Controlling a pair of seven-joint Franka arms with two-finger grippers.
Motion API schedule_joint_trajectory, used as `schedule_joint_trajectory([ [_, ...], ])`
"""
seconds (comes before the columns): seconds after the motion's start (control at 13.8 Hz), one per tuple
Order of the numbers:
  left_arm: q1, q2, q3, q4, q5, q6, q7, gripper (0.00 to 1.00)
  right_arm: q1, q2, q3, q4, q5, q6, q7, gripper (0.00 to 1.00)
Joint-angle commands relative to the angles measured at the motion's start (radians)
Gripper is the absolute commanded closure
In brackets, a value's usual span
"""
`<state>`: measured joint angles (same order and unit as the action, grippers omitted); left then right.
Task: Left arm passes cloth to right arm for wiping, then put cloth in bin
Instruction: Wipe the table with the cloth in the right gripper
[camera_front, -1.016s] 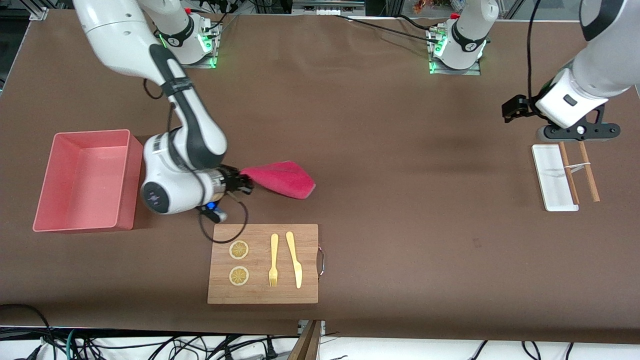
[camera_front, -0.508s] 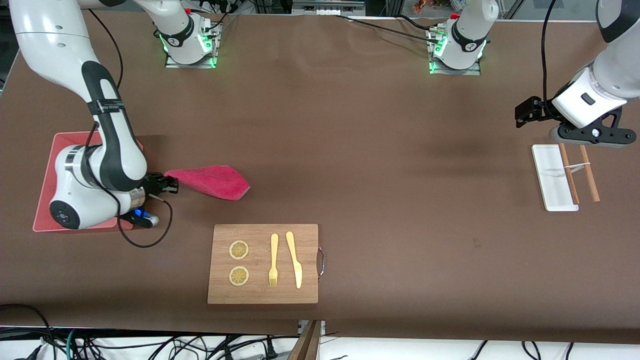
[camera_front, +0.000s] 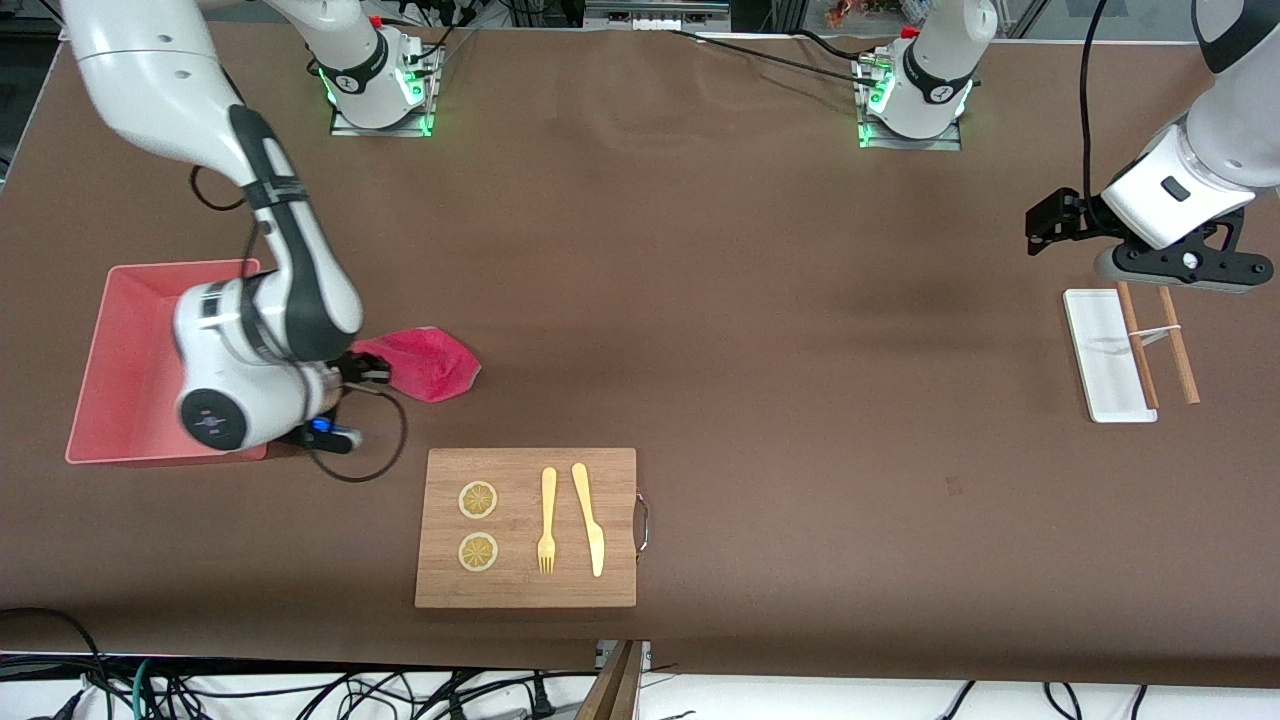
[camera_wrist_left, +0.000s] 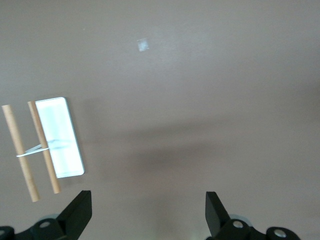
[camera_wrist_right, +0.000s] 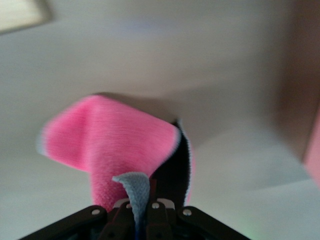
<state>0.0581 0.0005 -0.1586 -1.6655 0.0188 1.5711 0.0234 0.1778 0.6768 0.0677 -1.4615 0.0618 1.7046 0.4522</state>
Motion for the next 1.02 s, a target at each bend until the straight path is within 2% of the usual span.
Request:
schedule_joint_trajectory([
  [0.0,0.008,0.018,0.007,0.043,-0.025,-0.019,0.006,0.00,0.102,0.016,-0.003,-0.002,0.079,0.090,0.173,1.00],
  [0.36,0.009,0.018,0.010,0.047,-0.025,-0.020,-0.003,0.00,0.320,0.078,-0.003,0.000,0.125,0.338,0.494,1.00],
  [0.51,0.009,0.018,0.010,0.047,-0.025,-0.020,-0.005,0.00,0.386,0.086,-0.002,0.000,0.173,0.430,0.595,1.00],
  [0.8,0.011,0.019,0.010,0.050,-0.026,-0.010,-0.004,0.00,0.456,0.087,-0.002,0.001,0.300,0.536,0.663,1.00],
  [0.94,0.011,0.038,0.011,0.079,-0.011,-0.009,0.012,0.00,0.445,0.086,-0.011,-0.002,0.286,0.523,0.616,1.00],
])
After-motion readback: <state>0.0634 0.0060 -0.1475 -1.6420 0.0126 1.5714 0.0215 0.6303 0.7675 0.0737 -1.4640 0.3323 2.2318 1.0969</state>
